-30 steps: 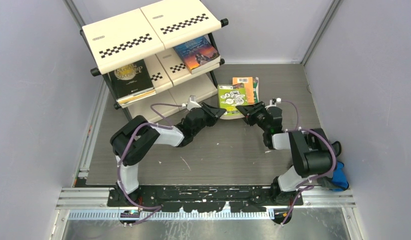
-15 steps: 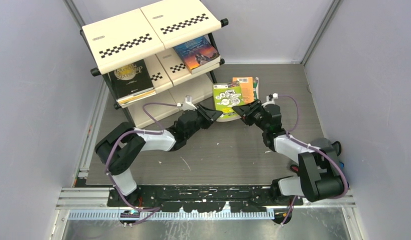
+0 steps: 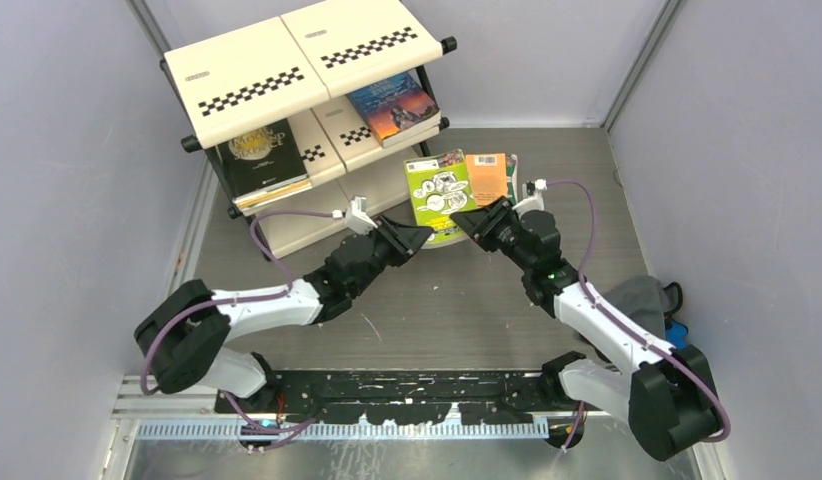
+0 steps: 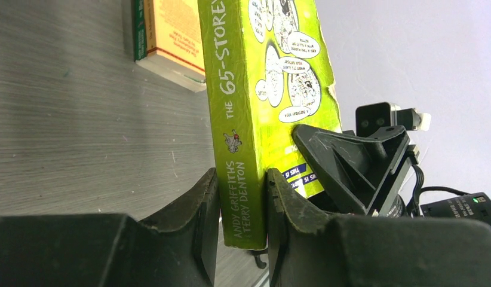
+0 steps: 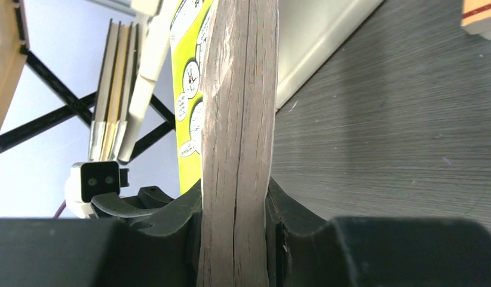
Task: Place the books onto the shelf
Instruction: Pick up the book from the center of the board.
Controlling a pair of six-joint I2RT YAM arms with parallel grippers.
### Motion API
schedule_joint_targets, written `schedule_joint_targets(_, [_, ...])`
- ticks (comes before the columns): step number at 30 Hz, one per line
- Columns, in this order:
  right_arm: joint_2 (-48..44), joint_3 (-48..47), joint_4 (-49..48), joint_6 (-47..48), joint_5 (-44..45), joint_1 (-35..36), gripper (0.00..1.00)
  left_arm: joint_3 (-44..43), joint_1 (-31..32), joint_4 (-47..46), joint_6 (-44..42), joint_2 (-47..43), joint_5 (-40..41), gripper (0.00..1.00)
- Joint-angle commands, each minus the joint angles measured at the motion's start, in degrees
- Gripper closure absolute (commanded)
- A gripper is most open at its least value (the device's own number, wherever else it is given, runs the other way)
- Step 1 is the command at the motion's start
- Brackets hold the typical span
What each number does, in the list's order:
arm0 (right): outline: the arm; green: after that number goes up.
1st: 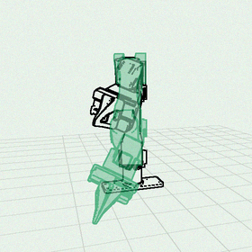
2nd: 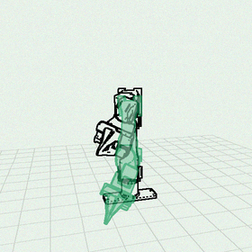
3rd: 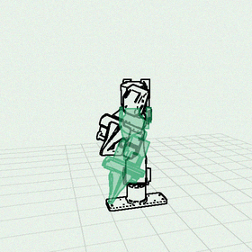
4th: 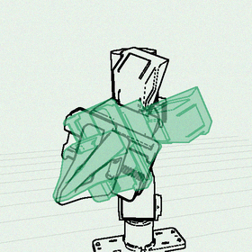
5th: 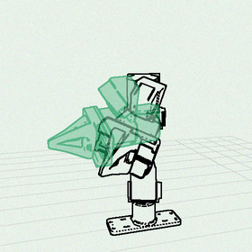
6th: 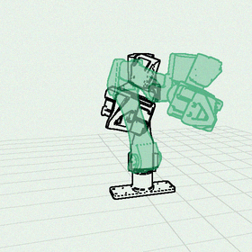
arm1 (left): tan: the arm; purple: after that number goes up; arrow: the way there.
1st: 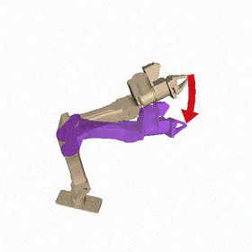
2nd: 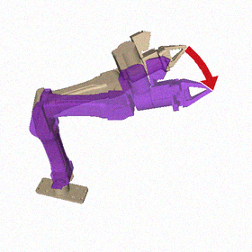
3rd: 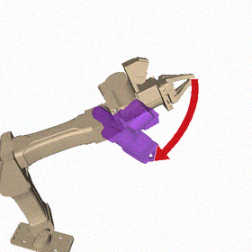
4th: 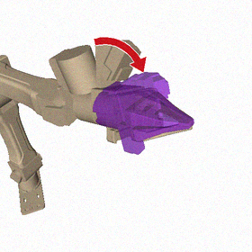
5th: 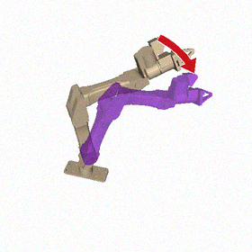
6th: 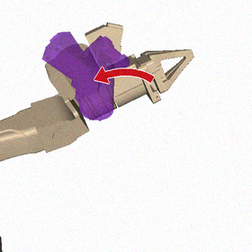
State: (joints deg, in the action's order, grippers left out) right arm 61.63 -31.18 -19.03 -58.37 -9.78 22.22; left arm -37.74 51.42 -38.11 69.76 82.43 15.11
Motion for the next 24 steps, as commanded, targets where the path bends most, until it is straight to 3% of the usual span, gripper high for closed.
schedule_joint_targets(1, [-3.8,-4.6,2.8,5.1,3.5,3.0,0.99,-0.2,4.1,-0.3,-8.5,-6.7,0.9,1.0])
schedule_joint_targets(12, [-7.4,-8.3,7.0,6.0,4.7,5.5,0.99,-1.5,8.1,4.4,-12.8,-13.0,5.8,1.0])
schedule_joint_targets(24, [1.8,-20.6,7.4,6.6,4.5,6.5,0.99,-8.6,8.1,14.2,-21.7,-18.3,12.4,1.0])
